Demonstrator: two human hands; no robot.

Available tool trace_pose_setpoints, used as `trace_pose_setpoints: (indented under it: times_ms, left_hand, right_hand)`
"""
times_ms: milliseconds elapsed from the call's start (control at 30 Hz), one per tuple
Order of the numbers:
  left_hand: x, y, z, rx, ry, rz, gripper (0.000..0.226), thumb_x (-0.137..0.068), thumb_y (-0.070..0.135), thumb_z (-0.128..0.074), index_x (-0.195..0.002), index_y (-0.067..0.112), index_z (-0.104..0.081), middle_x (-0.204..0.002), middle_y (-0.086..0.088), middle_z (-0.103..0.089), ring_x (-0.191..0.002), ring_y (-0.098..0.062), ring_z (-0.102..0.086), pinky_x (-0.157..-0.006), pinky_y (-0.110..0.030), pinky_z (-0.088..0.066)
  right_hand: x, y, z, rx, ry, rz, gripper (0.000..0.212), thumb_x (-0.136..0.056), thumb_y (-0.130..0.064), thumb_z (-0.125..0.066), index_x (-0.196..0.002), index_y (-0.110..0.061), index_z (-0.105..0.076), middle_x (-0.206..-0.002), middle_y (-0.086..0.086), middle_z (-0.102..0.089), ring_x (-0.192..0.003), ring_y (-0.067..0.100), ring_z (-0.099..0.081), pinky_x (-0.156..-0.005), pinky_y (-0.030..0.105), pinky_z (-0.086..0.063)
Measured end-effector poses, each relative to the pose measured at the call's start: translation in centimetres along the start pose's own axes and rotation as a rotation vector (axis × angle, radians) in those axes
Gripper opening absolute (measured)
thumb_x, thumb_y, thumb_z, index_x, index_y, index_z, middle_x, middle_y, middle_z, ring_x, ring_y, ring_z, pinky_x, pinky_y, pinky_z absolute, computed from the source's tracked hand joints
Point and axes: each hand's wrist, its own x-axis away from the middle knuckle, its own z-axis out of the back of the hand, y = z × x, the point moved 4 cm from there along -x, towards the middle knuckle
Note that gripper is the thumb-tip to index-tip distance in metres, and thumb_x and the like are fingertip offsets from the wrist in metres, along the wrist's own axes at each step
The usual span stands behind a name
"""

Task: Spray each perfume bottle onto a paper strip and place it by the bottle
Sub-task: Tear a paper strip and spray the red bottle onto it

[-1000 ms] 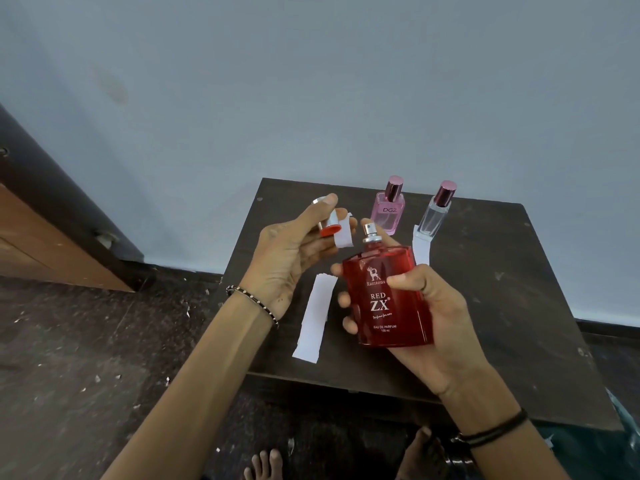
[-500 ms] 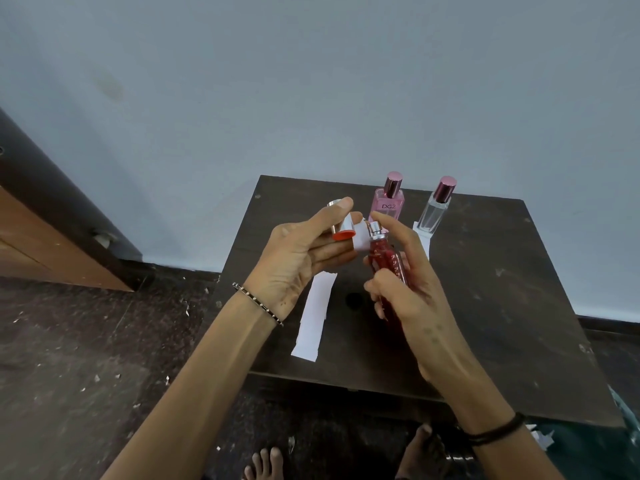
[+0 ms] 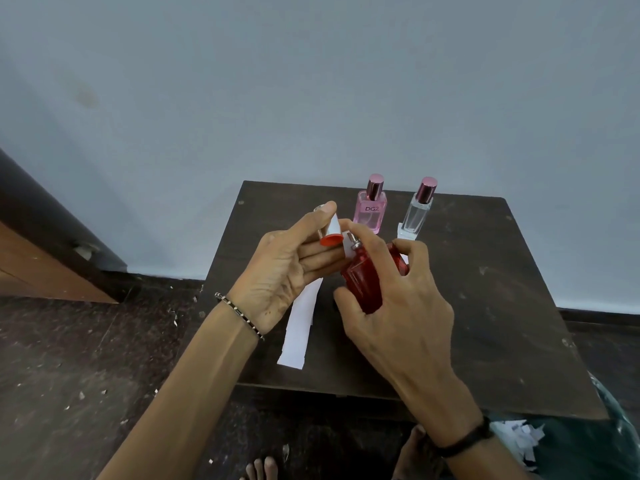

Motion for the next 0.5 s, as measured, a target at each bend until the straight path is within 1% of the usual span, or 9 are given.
trace_pose_setpoints:
  times_ms: [67, 200, 333, 367, 500]
  left_hand:
    - [0.01, 0.05, -0.05, -0.004, 0.002, 0.003, 0.046, -0.079, 0.040, -0.077, -0.105, 0.002, -0.078, -0.112, -0.021, -0.077, -0.102, -0.033, -0.076, -0.079, -0.033, -0.063]
    - [-0.14, 0.02, 0.02, -0.001, 0.020, 0.006, 0.051, -0.076, 0.040, -0.078, -0.109, 0.002, -0.075, -0.115, -0.015, -0.077, -0.102, -0.032, -0.076, -0.076, -0.033, -0.063]
    - [-0.13, -0.17, 0.04, -0.012, 0.016, 0.026, 0.040, -0.076, 0.040, -0.077, -0.098, 0.007, -0.082, -0.110, -0.016, -0.078, -0.100, -0.030, -0.077, -0.076, -0.033, -0.063]
    - [-0.11, -0.19, 0.01, -0.007, 0.018, 0.029, 0.040, -0.075, 0.040, -0.077, -0.098, 0.007, -0.082, -0.110, -0.016, -0.078, -0.100, -0.030, -0.077, -0.075, -0.032, -0.063]
    - [-0.11, -0.18, -0.12, 0.008, 0.024, 0.035, 0.052, -0.076, 0.038, -0.076, -0.113, 0.001, -0.073, -0.112, -0.017, -0.078, -0.100, -0.030, -0.077, -0.074, -0.032, -0.063]
  right_hand:
    - [-0.07, 0.09, 0.08, 0.023, -0.003, -0.010, 0.069, -0.077, -0.060, -0.054, -0.142, -0.038, -0.044, -0.127, 0.010, -0.055, -0.101, 0.027, -0.065, -0.070, 0.036, -0.057]
    - [-0.19, 0.24, 0.19, 0.048, -0.012, -0.005, 0.071, -0.076, -0.057, -0.062, -0.142, -0.037, -0.044, -0.127, 0.012, -0.055, -0.102, 0.029, -0.065, -0.069, 0.038, -0.058]
    - [-0.19, 0.24, 0.11, 0.052, -0.013, 0.002, 0.073, -0.076, -0.056, -0.063, -0.142, -0.037, -0.041, -0.127, 0.014, -0.054, -0.104, 0.032, -0.064, -0.069, 0.043, -0.059]
    - [-0.19, 0.27, 0.10, 0.054, -0.016, 0.003, 0.073, -0.076, -0.056, -0.063, -0.142, -0.037, -0.040, -0.127, 0.015, -0.054, -0.105, 0.032, -0.064, -0.069, 0.043, -0.059]
    - [-0.09, 0.34, 0.13, 0.001, -0.031, -0.022, 0.071, -0.078, -0.056, -0.060, -0.144, -0.037, -0.043, -0.131, 0.012, -0.052, -0.107, 0.030, -0.062, -0.074, 0.043, -0.060]
